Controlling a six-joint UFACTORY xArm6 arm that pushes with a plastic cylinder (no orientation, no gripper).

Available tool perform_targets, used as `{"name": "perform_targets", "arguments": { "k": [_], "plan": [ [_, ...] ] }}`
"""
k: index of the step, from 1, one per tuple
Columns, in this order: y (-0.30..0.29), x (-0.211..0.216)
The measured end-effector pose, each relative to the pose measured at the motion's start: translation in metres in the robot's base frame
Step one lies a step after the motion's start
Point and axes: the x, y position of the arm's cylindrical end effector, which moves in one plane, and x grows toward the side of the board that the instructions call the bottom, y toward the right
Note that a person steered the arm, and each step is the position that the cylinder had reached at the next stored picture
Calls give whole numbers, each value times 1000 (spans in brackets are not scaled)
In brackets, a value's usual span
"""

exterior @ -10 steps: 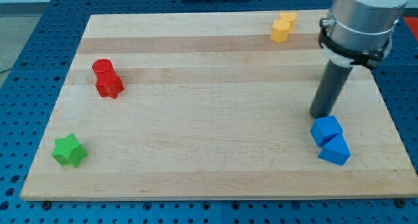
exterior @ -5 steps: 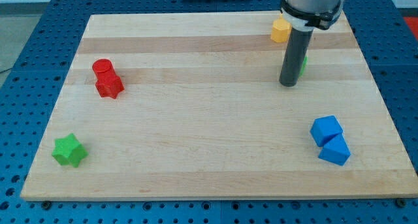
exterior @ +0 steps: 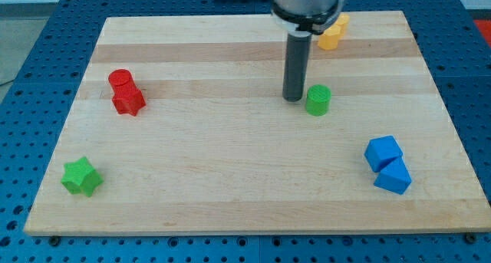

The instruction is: Move the green circle closer to the green star

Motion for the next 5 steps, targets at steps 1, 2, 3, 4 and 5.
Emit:
{"name": "perform_targets", "arguments": {
  "k": [1,2,3,4,5],
  "plan": [
    [28,-36],
    [87,-42],
    [98,-3],
    [20,27],
    [-45,42]
  ]
}}
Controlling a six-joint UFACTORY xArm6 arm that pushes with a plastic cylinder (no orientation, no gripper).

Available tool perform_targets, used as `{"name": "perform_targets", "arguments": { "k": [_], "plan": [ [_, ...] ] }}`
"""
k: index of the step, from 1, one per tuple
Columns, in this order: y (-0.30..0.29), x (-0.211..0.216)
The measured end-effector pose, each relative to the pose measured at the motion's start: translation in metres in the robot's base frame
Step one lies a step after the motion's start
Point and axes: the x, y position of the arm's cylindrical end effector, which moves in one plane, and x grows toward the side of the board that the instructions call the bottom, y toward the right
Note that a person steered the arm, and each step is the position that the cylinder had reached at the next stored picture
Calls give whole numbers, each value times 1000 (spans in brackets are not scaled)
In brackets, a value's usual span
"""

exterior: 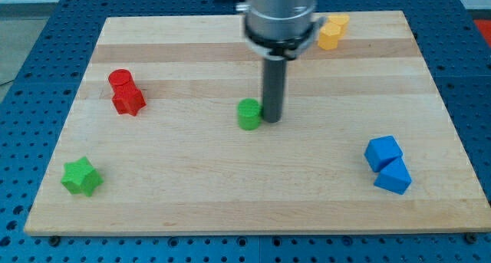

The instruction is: Move the green circle closer to the green star

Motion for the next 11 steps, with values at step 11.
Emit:
{"name": "perform_targets", "arguments": {
  "k": [11],
  "plan": [
    [-126,84]
  ]
}}
